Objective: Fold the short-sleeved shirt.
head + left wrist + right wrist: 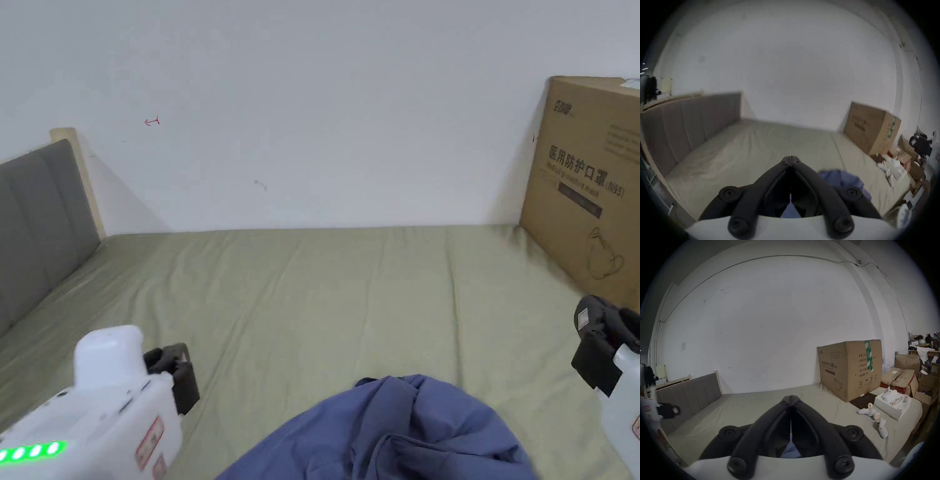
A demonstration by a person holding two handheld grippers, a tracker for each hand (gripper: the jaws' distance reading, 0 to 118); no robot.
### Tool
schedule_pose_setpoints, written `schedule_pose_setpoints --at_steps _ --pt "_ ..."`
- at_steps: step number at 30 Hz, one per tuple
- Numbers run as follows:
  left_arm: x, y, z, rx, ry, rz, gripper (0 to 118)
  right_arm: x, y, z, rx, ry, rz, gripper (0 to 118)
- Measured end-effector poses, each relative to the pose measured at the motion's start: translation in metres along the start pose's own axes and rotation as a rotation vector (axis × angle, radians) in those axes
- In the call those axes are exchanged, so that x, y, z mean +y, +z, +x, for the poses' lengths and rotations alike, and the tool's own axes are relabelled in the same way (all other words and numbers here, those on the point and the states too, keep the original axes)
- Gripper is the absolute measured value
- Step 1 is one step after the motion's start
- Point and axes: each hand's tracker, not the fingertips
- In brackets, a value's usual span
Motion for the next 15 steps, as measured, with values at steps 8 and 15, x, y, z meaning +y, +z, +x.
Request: schedule_pose_setpoints --at_steps 8,15 --pt "-0.073 -0.167 -0.051 -0.018 0.145 -0.773 45 -0.019 -0.022 0.008 0.044 0.017 -0.135 0" --pt "-0.139 -0.213 -0.057 0.075 0.152 -0.810 105 -0.044 -0.048 0.017 0.017 0.043 -0.241 0"
